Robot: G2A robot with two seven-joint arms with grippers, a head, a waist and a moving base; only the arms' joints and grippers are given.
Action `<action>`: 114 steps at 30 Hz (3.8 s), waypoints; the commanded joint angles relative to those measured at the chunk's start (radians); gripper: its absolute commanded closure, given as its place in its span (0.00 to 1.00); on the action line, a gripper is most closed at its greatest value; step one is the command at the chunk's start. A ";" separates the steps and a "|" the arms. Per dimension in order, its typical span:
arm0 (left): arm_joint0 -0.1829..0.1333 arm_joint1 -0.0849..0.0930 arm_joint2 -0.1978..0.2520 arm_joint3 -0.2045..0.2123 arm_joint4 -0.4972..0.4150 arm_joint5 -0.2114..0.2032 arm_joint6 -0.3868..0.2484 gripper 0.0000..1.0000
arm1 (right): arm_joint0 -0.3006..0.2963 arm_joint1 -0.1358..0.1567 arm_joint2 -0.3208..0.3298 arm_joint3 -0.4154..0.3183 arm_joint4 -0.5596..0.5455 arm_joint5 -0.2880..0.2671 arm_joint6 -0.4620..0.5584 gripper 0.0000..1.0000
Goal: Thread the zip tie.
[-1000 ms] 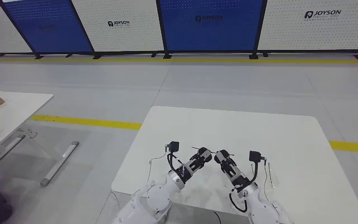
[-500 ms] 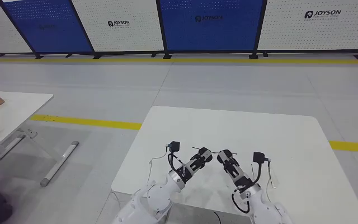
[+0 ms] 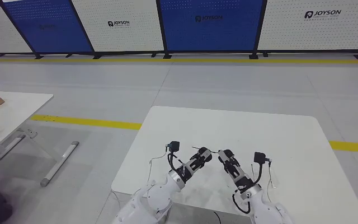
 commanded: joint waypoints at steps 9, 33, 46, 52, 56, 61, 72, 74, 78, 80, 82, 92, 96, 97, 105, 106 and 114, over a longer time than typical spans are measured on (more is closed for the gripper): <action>-0.004 -0.001 0.003 0.000 -0.004 0.001 0.004 1.00 | 0.002 0.001 0.001 0.002 0.002 0.001 0.000 1.00; 0.009 0.005 -0.003 -0.011 -0.024 -0.019 -0.026 1.00 | 0.038 0.003 -0.023 0.017 -0.037 0.011 0.041 1.00; 0.026 0.011 -0.018 -0.021 -0.033 -0.027 -0.035 1.00 | 0.054 -0.001 -0.041 0.043 -0.055 0.030 0.012 1.00; 0.023 0.011 -0.017 -0.019 -0.035 -0.023 -0.033 1.00 | 0.049 0.000 -0.037 0.040 -0.050 0.025 0.015 0.83; 0.021 0.011 -0.016 -0.020 -0.023 -0.016 -0.020 1.00 | 0.043 0.002 -0.032 0.034 -0.047 0.022 0.017 0.80; 0.020 0.010 -0.013 -0.021 -0.019 -0.010 -0.012 1.00 | 0.036 0.004 -0.023 0.028 -0.044 0.018 0.013 0.86; 0.013 0.009 -0.004 -0.022 -0.017 0.003 -0.004 1.00 | 0.027 0.008 -0.013 0.017 -0.039 0.011 0.015 1.00; 0.012 0.008 -0.002 -0.023 -0.016 0.004 -0.005 1.00 | 0.028 0.008 -0.014 0.016 -0.040 0.011 0.017 1.00; 0.009 0.008 0.001 -0.021 -0.020 0.008 -0.006 1.00 | 0.029 0.009 -0.015 0.014 -0.040 0.012 0.020 1.00; 0.007 0.008 0.002 -0.019 -0.023 0.009 -0.005 1.00 | 0.029 0.009 -0.015 0.014 -0.040 0.013 0.021 1.00; 0.005 0.007 0.001 -0.018 -0.028 0.009 -0.004 1.00 | 0.029 0.009 -0.015 0.013 -0.040 0.015 0.021 1.00; 0.004 0.007 -0.001 -0.015 -0.034 0.007 -0.004 1.00 | 0.031 0.009 -0.019 0.015 -0.020 0.022 0.035 0.85; 0.005 0.008 0.003 -0.013 -0.028 0.006 -0.009 1.00 | 0.030 0.009 -0.020 0.015 -0.021 0.016 0.024 1.00; 0.005 0.008 0.003 -0.013 -0.028 0.006 -0.009 1.00 | 0.030 0.009 -0.021 0.016 -0.022 0.015 0.022 1.00; 0.008 0.009 0.003 -0.012 -0.024 0.002 -0.010 1.00 | 0.034 0.008 -0.030 0.024 -0.038 0.017 0.011 1.00; 0.009 0.009 0.003 -0.012 -0.024 0.001 -0.011 1.00 | 0.035 0.008 -0.030 0.024 -0.040 0.017 0.011 1.00; 0.011 0.010 0.005 -0.012 -0.022 -0.003 -0.011 1.00 | 0.037 0.009 -0.034 0.026 -0.044 0.013 0.016 1.00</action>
